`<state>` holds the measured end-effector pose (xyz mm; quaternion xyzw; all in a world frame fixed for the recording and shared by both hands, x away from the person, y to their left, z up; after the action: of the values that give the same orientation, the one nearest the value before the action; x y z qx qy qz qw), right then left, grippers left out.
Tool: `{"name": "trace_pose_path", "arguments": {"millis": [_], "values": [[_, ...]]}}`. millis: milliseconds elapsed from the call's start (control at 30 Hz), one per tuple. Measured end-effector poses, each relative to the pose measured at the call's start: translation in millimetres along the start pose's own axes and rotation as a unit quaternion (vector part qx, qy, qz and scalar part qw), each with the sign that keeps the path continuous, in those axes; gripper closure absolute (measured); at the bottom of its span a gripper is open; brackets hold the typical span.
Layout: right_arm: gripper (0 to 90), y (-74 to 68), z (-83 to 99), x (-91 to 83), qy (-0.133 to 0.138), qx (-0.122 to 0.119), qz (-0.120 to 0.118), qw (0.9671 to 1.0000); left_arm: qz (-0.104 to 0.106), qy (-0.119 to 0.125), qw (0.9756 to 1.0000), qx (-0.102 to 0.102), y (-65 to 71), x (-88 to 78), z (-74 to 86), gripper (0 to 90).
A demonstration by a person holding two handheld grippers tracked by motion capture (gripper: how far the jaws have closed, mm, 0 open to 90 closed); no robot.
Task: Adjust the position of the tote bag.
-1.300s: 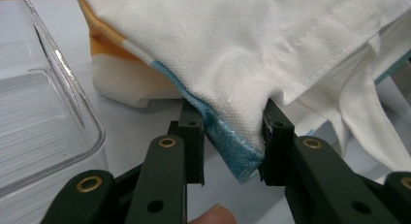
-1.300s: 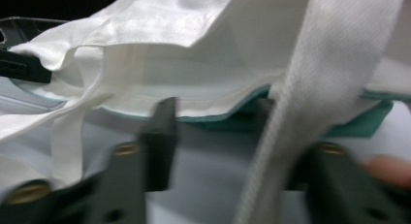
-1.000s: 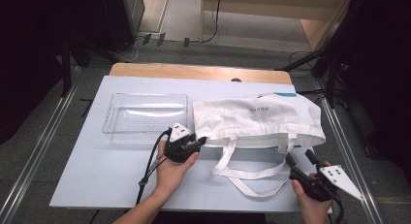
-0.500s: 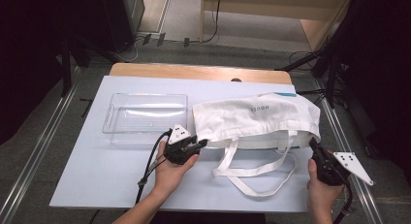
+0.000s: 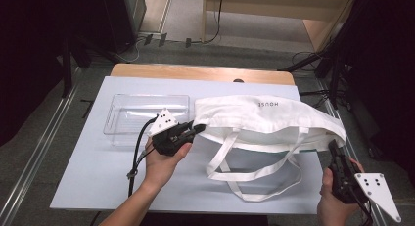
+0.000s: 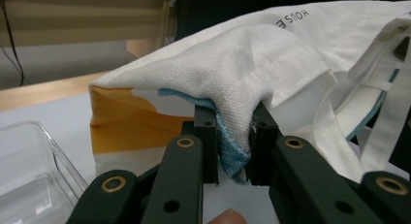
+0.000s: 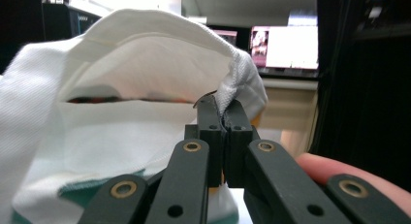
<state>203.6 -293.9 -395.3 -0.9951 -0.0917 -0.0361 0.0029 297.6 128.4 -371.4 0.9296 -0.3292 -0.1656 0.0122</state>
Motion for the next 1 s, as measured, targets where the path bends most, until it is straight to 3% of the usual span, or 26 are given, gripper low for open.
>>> {"name": "trace_pose_path", "arguments": {"millis": [67,133,200,300,400,467,500,567,667,800,900,1000], "values": [[89.6,-2.8,1.5,-1.2,-0.007,0.005,0.002,1.0000,-0.007,-0.023,0.9997,-0.005,-2.3,6.6,9.0,78.9],[87.9,-2.1,11.9,1.8,-0.033,0.016,0.007,0.9993,-0.006,-0.051,0.9983,-0.028,-8.2,15.2,21.9,77.9],[81.2,0.3,23.2,4.8,-0.058,0.031,0.013,0.9978,-0.007,-0.070,0.9970,-0.032,-11.2,21.1,31.9,77.5],[63.1,3.0,27.7,7.1,-0.076,0.045,0.022,0.9959,-0.012,-0.076,0.9964,-0.034,-12.4,22.7,36.1,76.9],[52.7,4.1,23.9,7.3,-0.067,0.037,0.033,0.9965,-0.020,-0.075,0.9964,-0.033,-13.1,21.3,35.5,74.4],[56.0,3.8,24.9,9.9,-0.070,0.027,0.028,0.9968,-0.037,-0.080,0.9956,-0.031,-13.7,20.2,35.0,67.3],[61.2,3.3,27.1,11.5,-0.075,0.021,0.023,0.9967,-0.040,-0.082,0.9953,-0.033,-13.7,19.5,34.8,61.1],[69.2,2.2,31.6,13.5,-0.085,0.010,0.025,0.9960,-0.037,-0.081,0.9954,-0.033,-14.4,16.5,34.7,56.8],[74.4,4.3,33.2,12.8,-0.083,0.015,0.016,0.9963,-0.047,-0.078,0.9955,-0.024,-14.9,11.0,34.2,45.7],[75.0,6.0,32.5,12.5,-0.079,0.021,0.012,0.9966,-0.078,-0.066,0.9948,-0.010,-12.4,3.6,33.6,33.1],[74.7,5.3,32.3,12.5,-0.078,0.022,0.012,0.9966,-0.103,-0.064,0.9925,0.013,-7.7,3.5,34.9,29.1],[73.2,5.7,32.8,13.2,-0.078,0.030,0.017,0.9964,-0.112,-0.067,0.9911,0.023,-7.0,7.0,36.5,27.9]]}}
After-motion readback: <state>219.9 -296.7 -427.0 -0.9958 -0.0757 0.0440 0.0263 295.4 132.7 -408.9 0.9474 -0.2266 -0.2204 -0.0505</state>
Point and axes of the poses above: each handheld gripper's, and its own axes: x roughly forward along the jaws, z roughly out of its underside, y roughly to its right, the point moved 1 cm from there along x, roughly forward along the jaws, and after that the axes turned 8 degrees about -z, right-handed, at the moved point
